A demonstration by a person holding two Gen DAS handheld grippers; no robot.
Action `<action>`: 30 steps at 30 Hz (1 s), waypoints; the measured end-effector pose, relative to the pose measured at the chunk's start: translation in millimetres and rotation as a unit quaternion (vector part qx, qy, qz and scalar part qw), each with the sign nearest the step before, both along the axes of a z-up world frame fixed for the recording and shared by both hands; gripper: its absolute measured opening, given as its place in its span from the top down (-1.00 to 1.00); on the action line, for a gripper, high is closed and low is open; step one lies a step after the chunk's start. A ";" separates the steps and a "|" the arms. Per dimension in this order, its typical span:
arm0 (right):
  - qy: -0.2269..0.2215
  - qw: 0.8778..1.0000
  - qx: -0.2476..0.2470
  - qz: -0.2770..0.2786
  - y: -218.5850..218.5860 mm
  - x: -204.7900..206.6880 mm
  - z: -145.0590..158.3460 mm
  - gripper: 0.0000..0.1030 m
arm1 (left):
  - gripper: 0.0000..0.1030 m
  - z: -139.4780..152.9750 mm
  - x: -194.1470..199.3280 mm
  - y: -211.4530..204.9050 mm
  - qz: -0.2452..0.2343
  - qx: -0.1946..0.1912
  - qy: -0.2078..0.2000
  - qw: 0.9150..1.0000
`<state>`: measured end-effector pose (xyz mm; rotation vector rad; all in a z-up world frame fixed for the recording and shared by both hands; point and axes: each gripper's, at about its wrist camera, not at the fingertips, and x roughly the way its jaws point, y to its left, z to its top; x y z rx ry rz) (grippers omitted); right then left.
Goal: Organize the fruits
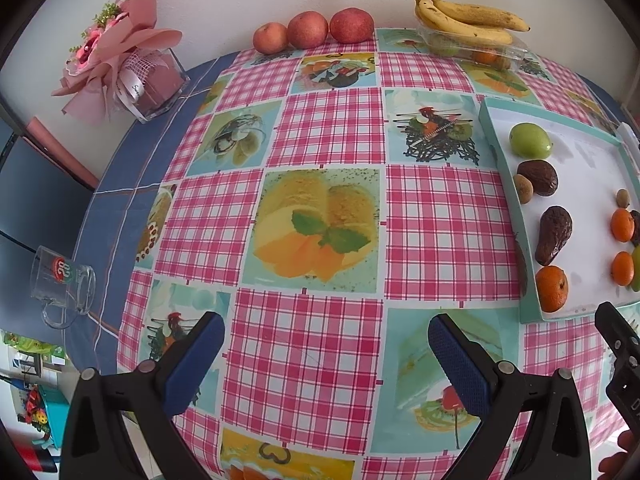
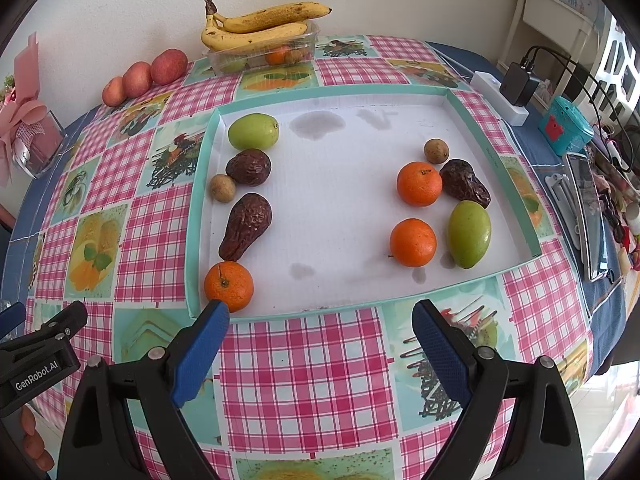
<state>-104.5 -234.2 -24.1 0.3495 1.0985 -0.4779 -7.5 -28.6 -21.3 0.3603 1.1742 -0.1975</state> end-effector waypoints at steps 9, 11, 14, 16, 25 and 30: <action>0.001 1.000 0.001 0.001 0.8 -1.0 -1.2 -0.81 | -1.00 0.2 1.0 0.8 0.000 0.000 0.000 1.000; 0.002 1.000 0.001 0.001 1.9 -1.6 -2.1 -0.81 | -1.00 0.1 1.0 0.8 0.000 0.000 0.001 1.000; 0.003 1.000 0.002 0.003 3.1 -1.6 -2.9 -0.81 | -1.00 0.3 0.9 0.6 0.000 0.000 0.000 1.000; 0.003 1.000 0.002 0.004 2.9 -1.4 -2.9 -0.81 | -1.00 0.2 1.0 0.5 0.000 0.000 0.000 1.000; 0.004 1.000 0.003 0.006 2.4 -0.8 -2.9 -0.81 | -1.00 0.5 1.5 1.2 0.000 0.001 0.000 1.000; 0.005 1.000 0.003 0.006 3.3 -1.3 -2.8 -0.81 | -1.00 0.7 1.7 1.2 -0.001 0.001 0.000 1.000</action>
